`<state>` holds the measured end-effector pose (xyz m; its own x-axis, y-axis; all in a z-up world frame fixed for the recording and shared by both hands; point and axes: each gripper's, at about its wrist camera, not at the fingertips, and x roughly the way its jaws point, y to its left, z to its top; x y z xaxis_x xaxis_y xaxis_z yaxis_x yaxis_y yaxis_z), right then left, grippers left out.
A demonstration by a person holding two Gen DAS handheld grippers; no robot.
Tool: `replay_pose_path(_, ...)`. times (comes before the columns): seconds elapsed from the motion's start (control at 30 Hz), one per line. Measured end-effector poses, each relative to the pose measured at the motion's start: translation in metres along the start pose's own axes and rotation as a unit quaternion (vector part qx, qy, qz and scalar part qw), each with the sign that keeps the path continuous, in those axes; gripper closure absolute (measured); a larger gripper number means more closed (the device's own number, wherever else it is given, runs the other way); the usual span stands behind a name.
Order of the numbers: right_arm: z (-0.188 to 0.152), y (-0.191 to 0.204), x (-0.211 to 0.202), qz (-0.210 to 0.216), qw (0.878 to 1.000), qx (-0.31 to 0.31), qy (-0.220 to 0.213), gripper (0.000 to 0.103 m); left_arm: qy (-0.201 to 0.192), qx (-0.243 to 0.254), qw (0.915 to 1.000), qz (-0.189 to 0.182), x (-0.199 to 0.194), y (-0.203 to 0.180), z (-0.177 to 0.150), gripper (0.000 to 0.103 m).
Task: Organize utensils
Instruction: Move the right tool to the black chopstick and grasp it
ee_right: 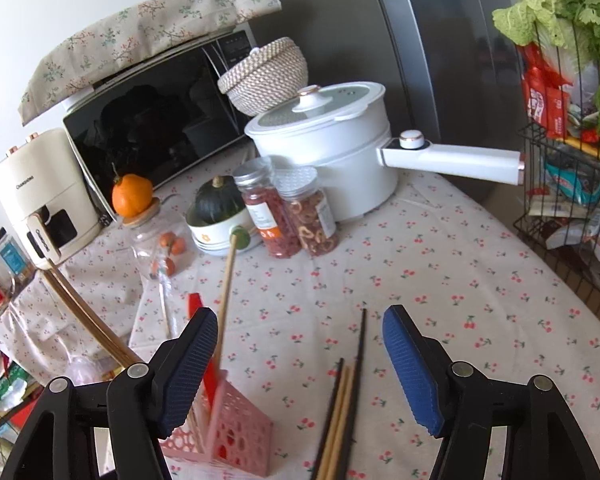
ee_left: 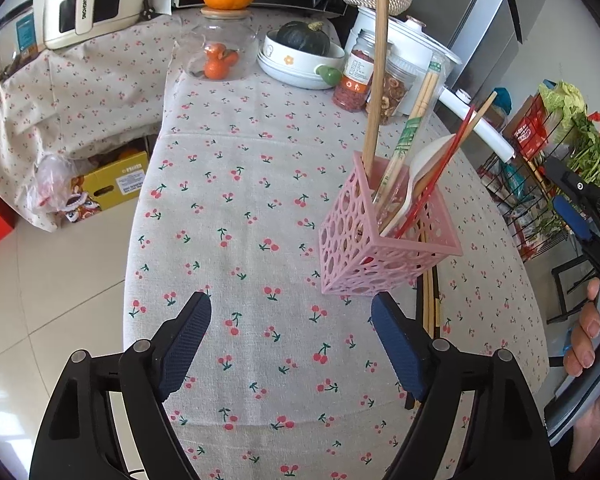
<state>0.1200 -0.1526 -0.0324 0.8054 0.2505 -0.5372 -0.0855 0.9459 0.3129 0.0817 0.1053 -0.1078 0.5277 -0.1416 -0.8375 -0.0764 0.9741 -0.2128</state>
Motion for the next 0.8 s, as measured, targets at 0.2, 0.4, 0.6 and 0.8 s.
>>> replay_pose_path(0.2, -0.024, -0.022, 0.025, -0.024, 0.998, -0.048, 0.028, 0.02, 0.008, 0.012, 0.9999, 0.007, 0.015, -0.002, -0.008, 0.018)
replay_pose_path(0.4, -0.044, -0.05, 0.065, -0.036, 0.994, -0.053, 0.083, 0.02, 0.006, 0.021, 0.9997, 0.012, 0.024, -0.002, -0.007, 0.018)
replay_pose_path(0.6, -0.059, -0.062, 0.099, -0.05, 0.989, -0.071, 0.117, 0.02, 0.013, 0.024, 0.9996, 0.01, 0.034, -0.001, -0.004, 0.018)
replay_pose_path(0.8, -0.073, -0.056, 0.127, -0.051, 0.983, -0.103, 0.144, 0.02, 0.019, 0.028, 0.9994, 0.005, 0.04, -0.002, -0.002, 0.018)
